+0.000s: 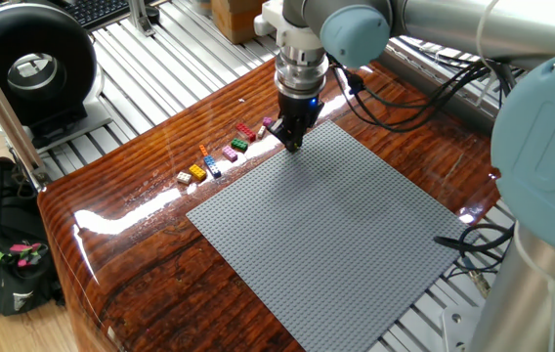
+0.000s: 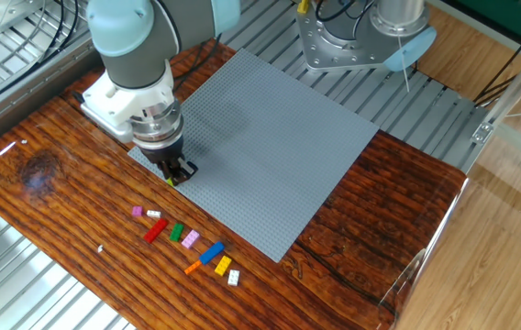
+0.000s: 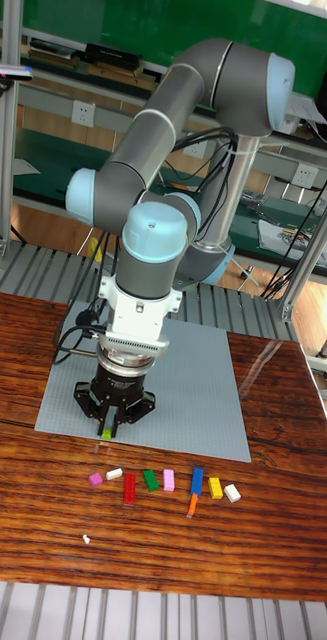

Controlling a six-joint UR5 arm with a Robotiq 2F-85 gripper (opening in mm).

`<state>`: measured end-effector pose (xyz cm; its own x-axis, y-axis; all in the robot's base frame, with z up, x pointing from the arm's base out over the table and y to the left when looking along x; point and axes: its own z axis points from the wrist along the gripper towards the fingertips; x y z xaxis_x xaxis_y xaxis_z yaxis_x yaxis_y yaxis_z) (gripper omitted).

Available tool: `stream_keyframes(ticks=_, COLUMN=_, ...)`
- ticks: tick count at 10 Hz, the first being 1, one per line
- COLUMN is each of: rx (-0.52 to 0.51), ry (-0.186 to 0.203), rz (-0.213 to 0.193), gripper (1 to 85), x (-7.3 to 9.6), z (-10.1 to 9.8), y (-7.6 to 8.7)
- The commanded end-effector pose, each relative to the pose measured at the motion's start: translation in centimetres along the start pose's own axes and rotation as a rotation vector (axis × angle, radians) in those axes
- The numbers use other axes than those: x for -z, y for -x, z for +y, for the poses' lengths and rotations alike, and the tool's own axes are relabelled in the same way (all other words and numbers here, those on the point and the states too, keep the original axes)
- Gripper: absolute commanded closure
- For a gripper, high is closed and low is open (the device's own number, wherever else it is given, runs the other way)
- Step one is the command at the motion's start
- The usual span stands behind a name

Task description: Build with small Lego blocks

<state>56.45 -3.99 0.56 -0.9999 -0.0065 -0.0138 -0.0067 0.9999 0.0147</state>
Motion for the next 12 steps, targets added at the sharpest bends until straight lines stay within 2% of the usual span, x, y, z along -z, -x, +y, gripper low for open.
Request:
stream_keyframes(ticks=1, rx=-0.035, ry=-0.007, rz=-0.023, gripper=83.7, x=-0.2, z=0.9, y=0.4)
stream_keyframes(ticks=3, rx=-0.077, ry=-0.026, rz=-0.035, gripper=83.7, x=0.1, z=2.8, y=0.6)
stream_keyframes(ticks=5, rx=-0.051, ry=-0.012, rz=-0.031, gripper=83.7, x=0.0, z=2.3, y=0.4)
stream_keyframes(ticks=6, rx=-0.001, ry=-0.005, rz=-0.029, gripper=61.0, x=-0.2, z=1.8, y=0.0)
stream_keyframes(ticks=7, rx=0.101, ry=0.060, rz=-0.042, gripper=20.3, x=0.1, z=2.4, y=0.1)
stream_keyframes(ticks=8, rx=0.128, ry=0.048, rz=-0.054, gripper=4.3, x=0.7, z=1.5, y=0.7)
stream_keyframes(ticks=9, rx=0.136, ry=0.033, rz=-0.036, gripper=0.7, x=1.3, z=0.6, y=0.5)
stream_keyframes(ticks=10, rx=0.135, ry=0.001, rz=-0.023, gripper=0.7, x=1.9, z=-0.2, y=0.2)
stream_keyframes(ticks=12, rx=0.125, ry=-0.010, rz=-0.013, gripper=10.7, x=3.4, z=0.2, y=-0.3)
